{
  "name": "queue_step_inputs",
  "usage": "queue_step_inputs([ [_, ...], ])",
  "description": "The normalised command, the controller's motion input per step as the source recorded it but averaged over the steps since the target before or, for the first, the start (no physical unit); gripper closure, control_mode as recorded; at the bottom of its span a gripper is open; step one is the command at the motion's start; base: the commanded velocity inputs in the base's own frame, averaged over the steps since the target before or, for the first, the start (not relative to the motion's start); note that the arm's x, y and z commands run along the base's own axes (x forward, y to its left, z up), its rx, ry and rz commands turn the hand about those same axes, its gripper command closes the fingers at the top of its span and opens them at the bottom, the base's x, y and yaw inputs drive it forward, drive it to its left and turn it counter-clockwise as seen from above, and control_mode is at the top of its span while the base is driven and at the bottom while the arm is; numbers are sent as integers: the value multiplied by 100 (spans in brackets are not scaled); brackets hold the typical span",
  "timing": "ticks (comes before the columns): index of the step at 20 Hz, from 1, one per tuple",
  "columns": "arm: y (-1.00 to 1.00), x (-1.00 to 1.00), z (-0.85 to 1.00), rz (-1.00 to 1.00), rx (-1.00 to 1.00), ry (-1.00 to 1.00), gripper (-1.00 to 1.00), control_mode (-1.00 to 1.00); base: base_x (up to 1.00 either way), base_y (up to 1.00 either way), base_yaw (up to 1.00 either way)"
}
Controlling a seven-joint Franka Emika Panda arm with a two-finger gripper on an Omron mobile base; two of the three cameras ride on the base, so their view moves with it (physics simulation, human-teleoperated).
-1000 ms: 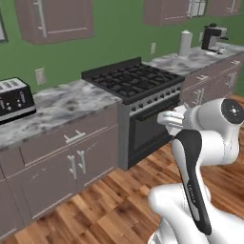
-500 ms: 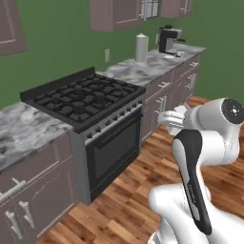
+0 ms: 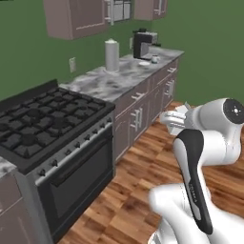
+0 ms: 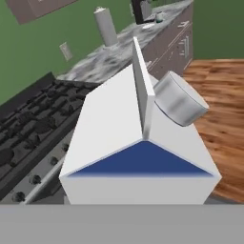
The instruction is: Take a sugar cube from the saucer and place it inside the coffee. Then, grab milk from the fridge and place it next to the coffee on the counter to sweeten the coffee.
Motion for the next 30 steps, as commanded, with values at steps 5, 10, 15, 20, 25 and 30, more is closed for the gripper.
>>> queue_step_inputs([
  [5,0,0,0,0,0,0,100,100,100,-63,-11],
  [10,0,0,0,0,0,0,100,100,100,-65,-10],
  [15,0,0,0,0,0,0,100,100,100,-60,-9],
  [20,0,0,0,0,0,0,100,100,100,-59,-4],
  [25,0,0,0,0,0,0,100,100,100,-53,-4],
  [30,0,0,0,0,0,0,100,100,100,-36,-1],
])
